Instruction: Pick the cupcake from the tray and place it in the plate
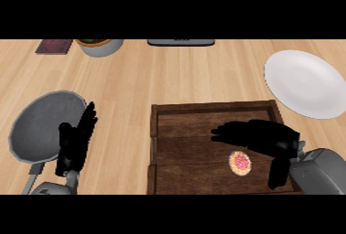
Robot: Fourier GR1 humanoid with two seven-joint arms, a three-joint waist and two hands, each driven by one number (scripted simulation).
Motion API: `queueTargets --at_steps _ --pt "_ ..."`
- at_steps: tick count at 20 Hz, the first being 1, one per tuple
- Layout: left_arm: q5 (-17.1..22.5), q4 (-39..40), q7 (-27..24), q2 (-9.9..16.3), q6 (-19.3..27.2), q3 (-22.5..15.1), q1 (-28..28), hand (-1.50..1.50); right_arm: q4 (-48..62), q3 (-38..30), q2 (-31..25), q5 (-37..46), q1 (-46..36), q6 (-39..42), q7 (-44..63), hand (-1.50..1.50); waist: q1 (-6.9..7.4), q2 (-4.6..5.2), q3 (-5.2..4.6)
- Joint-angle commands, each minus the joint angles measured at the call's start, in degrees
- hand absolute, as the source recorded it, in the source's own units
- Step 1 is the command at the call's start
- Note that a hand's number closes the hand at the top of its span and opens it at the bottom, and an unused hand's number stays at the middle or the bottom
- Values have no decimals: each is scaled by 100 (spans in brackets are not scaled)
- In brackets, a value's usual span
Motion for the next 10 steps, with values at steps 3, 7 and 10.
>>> queueTargets --at_steps 3,7,10 --pt "-177 113 -238 -202 -139 205 170 0 784 43 354 559 -44 -224 -498 -150 17 6 0" --pt "-13 308 -213 -30 -636 612 93 0 295 1 350 735 306 -48 -384 -150 -8 1 -1" --pt "-298 422 132 -351 -387 505 -386 0 -102 -9 492 766 422 188 -104 -150 -37 -2 -2"
